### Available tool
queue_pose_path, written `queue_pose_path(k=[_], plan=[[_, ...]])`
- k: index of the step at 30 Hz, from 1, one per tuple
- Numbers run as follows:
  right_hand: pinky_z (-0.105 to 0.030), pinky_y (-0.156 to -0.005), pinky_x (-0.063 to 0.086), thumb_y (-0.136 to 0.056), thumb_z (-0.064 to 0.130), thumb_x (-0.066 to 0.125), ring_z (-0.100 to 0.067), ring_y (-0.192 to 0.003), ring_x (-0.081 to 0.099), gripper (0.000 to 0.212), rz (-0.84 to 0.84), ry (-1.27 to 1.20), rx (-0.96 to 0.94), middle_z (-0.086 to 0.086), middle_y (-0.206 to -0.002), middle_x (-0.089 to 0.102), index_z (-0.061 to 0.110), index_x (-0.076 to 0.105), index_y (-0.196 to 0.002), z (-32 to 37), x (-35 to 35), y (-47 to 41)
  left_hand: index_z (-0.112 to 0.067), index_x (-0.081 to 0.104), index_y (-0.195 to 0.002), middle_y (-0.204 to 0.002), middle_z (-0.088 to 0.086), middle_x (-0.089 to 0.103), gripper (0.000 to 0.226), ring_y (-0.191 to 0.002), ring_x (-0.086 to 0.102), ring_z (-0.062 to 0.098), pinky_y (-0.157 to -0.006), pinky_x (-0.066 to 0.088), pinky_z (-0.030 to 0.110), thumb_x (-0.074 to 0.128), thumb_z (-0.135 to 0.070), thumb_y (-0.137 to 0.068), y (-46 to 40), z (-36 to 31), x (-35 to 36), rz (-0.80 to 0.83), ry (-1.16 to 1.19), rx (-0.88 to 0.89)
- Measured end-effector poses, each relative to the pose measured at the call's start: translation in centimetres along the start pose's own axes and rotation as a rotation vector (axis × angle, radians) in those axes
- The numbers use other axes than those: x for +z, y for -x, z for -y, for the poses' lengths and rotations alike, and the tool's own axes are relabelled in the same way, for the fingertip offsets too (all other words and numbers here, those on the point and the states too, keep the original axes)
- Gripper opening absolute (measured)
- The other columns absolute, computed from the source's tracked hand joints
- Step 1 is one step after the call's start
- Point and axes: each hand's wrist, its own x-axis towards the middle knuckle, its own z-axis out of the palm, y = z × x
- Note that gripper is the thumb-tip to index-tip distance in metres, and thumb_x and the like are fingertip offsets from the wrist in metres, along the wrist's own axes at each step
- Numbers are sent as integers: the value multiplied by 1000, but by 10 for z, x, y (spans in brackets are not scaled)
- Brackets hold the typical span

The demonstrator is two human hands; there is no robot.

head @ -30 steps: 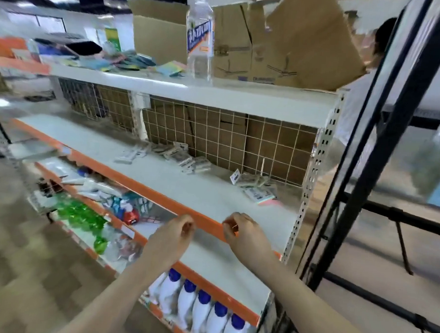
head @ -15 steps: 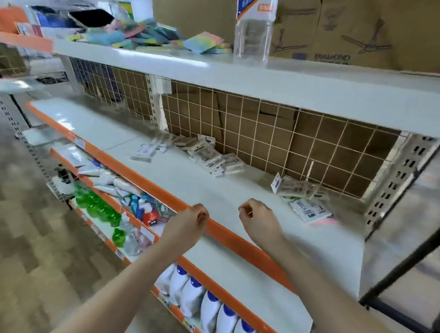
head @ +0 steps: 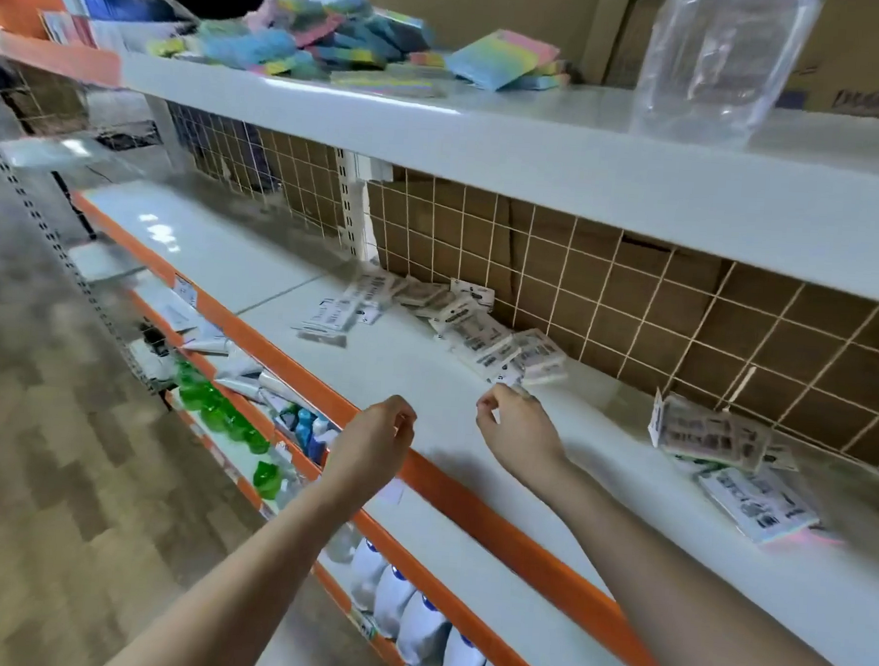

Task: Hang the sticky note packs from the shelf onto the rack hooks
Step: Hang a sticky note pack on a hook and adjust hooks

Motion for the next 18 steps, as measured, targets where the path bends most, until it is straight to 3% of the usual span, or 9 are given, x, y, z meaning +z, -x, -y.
queue_pose_path(k=[4, 8, 18], plan=[[-35, -92, 42, -95, 22, 45, -26, -112, 50, 22, -13, 45, 16, -6, -118, 57, 15, 59, -110, 10, 16, -34, -16, 60, -111, -109, 4, 66, 21, -98, 60, 23, -79, 50, 36, 47, -14, -94, -39, 24, -4, 1, 3, 31], [-35, -93, 39, -94, 21, 46, -29, -115, 50, 27, -75, 122, 48, -8, -125, 54, 15, 58, -117, 21, 32, -74, -18, 58, -114, -117, 0, 62, 23, -110, 55, 20, -85, 46, 33, 47, -16, -94, -84, 48, -10, -11, 6, 40], [-44, -98, 36, -90, 32, 51, -34, -127, 36, 53, -167, 416, 313, -15, -135, 41, 7, 40, -135, 37, 73, -158, -11, 43, -128, -132, 13, 47, 42, -126, 38, 32, -98, 36, 42, 49, -35, -93, -196, 123, -26, -107, -300, 22]])
